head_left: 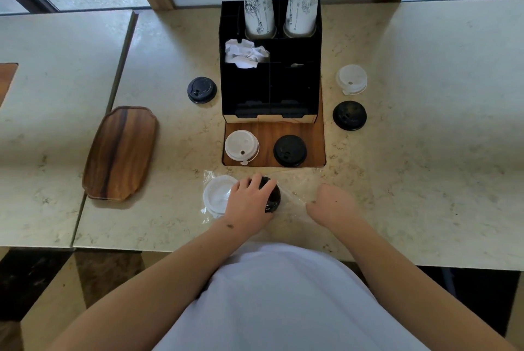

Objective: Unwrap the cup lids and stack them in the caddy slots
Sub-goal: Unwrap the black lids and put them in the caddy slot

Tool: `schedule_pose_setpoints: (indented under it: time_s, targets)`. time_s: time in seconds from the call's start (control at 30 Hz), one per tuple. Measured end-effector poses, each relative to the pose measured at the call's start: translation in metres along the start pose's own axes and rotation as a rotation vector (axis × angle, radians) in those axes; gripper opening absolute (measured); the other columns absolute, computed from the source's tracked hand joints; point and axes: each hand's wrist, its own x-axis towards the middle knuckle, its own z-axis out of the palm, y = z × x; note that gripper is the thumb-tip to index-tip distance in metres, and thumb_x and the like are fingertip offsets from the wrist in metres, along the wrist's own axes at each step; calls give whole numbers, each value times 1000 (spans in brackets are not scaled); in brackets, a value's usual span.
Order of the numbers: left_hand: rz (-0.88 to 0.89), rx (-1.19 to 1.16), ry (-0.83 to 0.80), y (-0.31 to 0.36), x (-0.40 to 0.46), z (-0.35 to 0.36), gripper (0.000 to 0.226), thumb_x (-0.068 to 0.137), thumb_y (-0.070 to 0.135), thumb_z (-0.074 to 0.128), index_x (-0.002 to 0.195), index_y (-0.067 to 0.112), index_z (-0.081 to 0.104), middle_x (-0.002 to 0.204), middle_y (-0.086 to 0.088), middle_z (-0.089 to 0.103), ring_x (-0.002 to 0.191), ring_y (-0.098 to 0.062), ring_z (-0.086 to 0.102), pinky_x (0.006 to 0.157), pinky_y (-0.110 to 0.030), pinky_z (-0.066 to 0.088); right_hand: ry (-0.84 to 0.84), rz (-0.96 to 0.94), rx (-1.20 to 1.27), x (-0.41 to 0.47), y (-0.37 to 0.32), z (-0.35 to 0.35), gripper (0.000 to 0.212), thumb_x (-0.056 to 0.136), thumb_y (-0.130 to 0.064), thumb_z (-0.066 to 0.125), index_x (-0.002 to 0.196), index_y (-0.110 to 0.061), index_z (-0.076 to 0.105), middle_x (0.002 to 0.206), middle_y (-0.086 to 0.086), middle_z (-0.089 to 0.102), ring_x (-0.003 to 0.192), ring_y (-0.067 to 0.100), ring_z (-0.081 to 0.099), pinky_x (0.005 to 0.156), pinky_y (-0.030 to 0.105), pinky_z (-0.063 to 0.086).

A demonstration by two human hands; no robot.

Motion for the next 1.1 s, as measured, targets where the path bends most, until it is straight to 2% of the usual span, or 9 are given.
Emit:
schedule_pose_setpoints:
  time_s: [0.1,0.23,0.37,0.47,0.63,0.7,0.83,0.93,1.1]
  targets:
    - [0,-10,0,-1,0,0,78,77,46,75,143,31,38,143,-3,46,127,-30,45,104,-44,41,-66,-4,179,0,19,0,21,89,-20,54,70,-11,53,67,3,52,58,16,49,54,26,38]
    - [3,-22,-1,-3,-1,0,79,77,46,75,145,32,36,145,-3,45,128,-30,45,106,-44,40,-88,121,548,-5,47,-5,20,94,-21,59,92,-3,66,85,14,70,69,17,62,61,31,50]
    - [9,-6,-10,-1,-1,1,82,77,45,76,146,30,34,145,-6,45,127,-32,45,106,-45,41,312,-15,210,-17,48,-9,16,92,-16,59,109,-15,59,92,-4,58,75,14,58,59,27,44]
    - [5,-14,-12,-2,-1,1,84,76,47,77,147,30,34,145,-6,45,127,-31,44,106,-45,41,473,-269,326,-20,26,-9,17,92,-9,59,107,-15,61,93,-6,56,75,10,56,61,18,41]
    - [-4,-40,-5,-4,-3,1,93,74,53,77,151,29,31,150,-5,39,133,-30,40,109,-43,38,72,-39,561,-2,4,-9,42,98,-18,52,140,-10,47,129,4,59,112,21,59,88,31,47]
    - [-21,-31,-7,-5,-4,1,101,71,57,78,153,31,26,154,-6,34,139,-32,33,113,-47,33,-8,14,583,5,5,-10,49,99,-17,50,147,-9,42,139,8,54,111,19,57,86,28,44]
    - [-112,-87,-51,-18,-6,-3,111,66,63,78,153,38,15,165,-6,16,152,-33,9,122,-55,16,-138,109,713,16,10,-9,40,94,-9,54,134,-6,54,112,9,67,92,18,65,74,31,55]
    - [-192,-126,-106,-42,-13,-6,111,67,68,73,155,41,11,168,-5,7,154,-32,-1,121,-57,6,-214,134,818,17,13,-10,30,95,1,47,120,-1,63,97,10,70,79,14,67,59,19,56]
    - [-224,-166,-96,-67,-33,1,89,81,62,70,154,42,23,168,-2,12,154,-36,3,120,-59,18,-177,157,879,18,13,-9,25,95,-6,47,115,-15,58,100,8,70,88,20,70,77,32,60]
